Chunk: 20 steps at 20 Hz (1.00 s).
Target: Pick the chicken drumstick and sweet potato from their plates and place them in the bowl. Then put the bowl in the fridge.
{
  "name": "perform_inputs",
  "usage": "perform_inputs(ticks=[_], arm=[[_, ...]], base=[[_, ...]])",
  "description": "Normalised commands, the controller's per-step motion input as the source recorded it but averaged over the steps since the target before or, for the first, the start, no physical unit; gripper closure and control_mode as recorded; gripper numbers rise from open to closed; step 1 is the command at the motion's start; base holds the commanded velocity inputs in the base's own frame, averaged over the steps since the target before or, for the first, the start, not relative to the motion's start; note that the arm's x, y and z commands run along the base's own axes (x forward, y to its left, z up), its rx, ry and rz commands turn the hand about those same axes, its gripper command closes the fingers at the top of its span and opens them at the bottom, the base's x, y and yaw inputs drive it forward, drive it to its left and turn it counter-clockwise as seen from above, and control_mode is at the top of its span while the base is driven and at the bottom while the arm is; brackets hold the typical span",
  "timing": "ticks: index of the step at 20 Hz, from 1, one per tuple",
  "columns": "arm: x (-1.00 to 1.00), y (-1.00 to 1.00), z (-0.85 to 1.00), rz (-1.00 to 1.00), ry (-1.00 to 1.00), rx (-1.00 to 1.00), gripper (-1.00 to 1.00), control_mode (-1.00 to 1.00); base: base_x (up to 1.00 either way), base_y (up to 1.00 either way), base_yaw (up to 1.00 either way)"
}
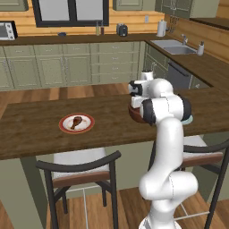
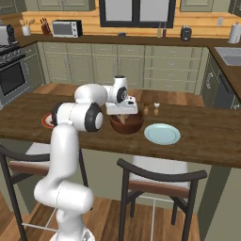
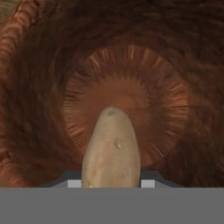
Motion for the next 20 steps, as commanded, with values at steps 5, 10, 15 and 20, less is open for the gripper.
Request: perform_inputs(ticks=[5,10,15,20], arm=[[0.23,0.02,-0.02,0.00,0.00,0.00,1.00,-1.00],[0.18,0.10,-0.07,0.01,0.00,-0.01,-1.00,-1.00],[0.11,0.23,-0.12,0.02,0.01,-0.03,-1.00,-1.00],[-0.02,0.10,0.04,0.04,0.00,0.00,-1.00,-1.00]], base=[[0.00,0.00,0.00],[0.00,0.00,0.00],[0.00,0.00,0.00],[0.00,0.00,0.00]])
